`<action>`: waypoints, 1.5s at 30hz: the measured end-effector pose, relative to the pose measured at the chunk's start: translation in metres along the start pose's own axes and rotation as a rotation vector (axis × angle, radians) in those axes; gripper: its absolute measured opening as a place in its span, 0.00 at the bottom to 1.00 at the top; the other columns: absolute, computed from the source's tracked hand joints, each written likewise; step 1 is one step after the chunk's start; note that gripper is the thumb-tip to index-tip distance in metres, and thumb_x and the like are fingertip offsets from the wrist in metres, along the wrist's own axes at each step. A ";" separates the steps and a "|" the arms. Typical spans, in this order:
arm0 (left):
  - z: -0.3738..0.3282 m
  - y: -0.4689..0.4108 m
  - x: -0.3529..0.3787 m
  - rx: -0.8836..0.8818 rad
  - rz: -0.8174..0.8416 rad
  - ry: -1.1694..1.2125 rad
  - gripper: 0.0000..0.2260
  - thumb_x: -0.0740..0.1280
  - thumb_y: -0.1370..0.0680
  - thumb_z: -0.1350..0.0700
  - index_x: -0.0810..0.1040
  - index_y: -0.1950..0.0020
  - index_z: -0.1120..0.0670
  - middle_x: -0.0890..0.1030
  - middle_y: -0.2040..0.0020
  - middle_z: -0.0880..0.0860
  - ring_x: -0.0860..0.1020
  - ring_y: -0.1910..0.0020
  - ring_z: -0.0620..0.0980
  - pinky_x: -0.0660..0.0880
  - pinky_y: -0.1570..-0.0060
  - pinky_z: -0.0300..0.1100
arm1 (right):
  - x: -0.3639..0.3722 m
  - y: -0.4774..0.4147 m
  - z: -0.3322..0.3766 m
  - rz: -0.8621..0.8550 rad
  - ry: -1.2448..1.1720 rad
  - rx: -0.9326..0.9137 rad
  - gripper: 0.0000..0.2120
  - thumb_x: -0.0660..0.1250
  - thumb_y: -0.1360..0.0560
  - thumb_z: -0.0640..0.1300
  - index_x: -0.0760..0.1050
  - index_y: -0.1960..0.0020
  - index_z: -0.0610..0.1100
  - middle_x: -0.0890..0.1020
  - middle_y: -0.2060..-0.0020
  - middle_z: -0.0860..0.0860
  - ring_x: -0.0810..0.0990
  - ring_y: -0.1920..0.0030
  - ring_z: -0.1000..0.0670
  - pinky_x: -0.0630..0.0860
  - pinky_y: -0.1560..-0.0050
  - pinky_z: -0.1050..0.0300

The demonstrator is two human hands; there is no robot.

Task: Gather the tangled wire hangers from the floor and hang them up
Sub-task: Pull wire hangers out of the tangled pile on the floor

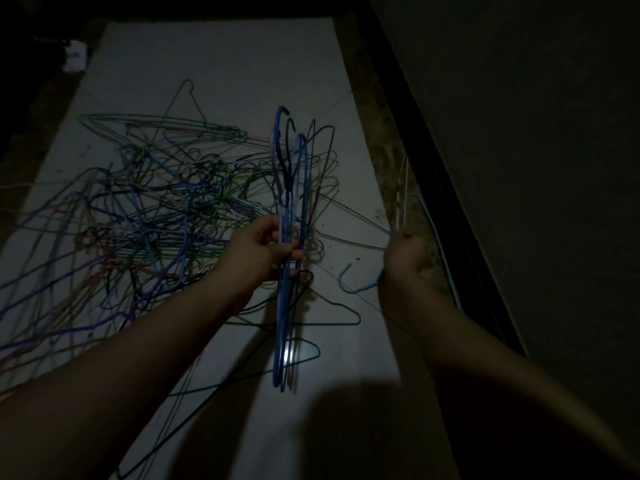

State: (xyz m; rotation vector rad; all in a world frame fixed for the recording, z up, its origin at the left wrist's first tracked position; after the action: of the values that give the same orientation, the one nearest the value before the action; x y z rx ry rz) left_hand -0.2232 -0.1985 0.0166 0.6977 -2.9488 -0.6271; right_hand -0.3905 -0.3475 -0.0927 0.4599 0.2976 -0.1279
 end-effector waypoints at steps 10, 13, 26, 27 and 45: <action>-0.025 0.007 -0.030 0.050 -0.035 0.011 0.10 0.57 0.21 0.69 0.71 0.56 0.57 0.73 0.62 0.52 0.77 0.62 0.47 0.78 0.62 0.44 | 0.052 0.095 0.087 0.142 -0.281 -0.197 0.17 0.61 0.20 0.41 0.66 0.67 0.50 0.67 0.69 0.54 0.65 0.69 0.57 0.62 0.68 0.64; -0.029 0.010 -0.041 0.057 -0.054 0.017 0.11 0.57 0.21 0.70 0.71 0.59 0.56 0.73 0.63 0.53 0.76 0.62 0.47 0.78 0.59 0.45 | 0.068 0.131 0.096 0.228 -0.302 -0.228 0.09 0.61 0.20 0.41 0.74 0.59 0.45 0.74 0.65 0.53 0.71 0.64 0.55 0.70 0.59 0.62; -0.025 0.016 -0.078 0.119 -0.165 0.011 0.08 0.60 0.22 0.67 0.73 0.47 0.56 0.78 0.58 0.51 0.78 0.58 0.46 0.75 0.63 0.34 | 0.107 0.211 0.076 0.518 -0.280 -0.208 0.03 0.64 0.22 0.39 0.76 0.54 0.43 0.78 0.60 0.54 0.76 0.60 0.58 0.73 0.62 0.71; -0.024 0.016 -0.078 0.120 -0.166 0.010 0.07 0.61 0.22 0.67 0.73 0.47 0.56 0.79 0.58 0.51 0.78 0.58 0.47 0.76 0.63 0.35 | 0.107 0.211 0.075 0.512 -0.290 -0.218 0.03 0.64 0.22 0.38 0.76 0.53 0.43 0.78 0.60 0.53 0.76 0.59 0.58 0.74 0.62 0.72; -0.016 0.001 -0.028 -0.013 -0.028 0.012 0.13 0.64 0.24 0.68 0.74 0.41 0.60 0.81 0.52 0.54 0.79 0.52 0.52 0.77 0.53 0.47 | 0.063 0.145 0.038 0.234 -0.334 -0.474 0.07 0.67 0.25 0.37 0.74 0.60 0.45 0.76 0.65 0.51 0.74 0.65 0.62 0.72 0.60 0.69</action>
State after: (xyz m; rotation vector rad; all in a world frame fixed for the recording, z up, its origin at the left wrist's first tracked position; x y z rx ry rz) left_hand -0.1961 -0.1911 0.0330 0.7400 -2.9262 -0.6408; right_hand -0.2942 -0.2395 -0.0197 -0.0028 -0.0594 0.0951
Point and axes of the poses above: each hand's wrist, its own y-axis away from the middle knuckle, its own x-axis out of the palm, z = x × y, the point moved 2 cm from there along -y, towards the middle knuckle
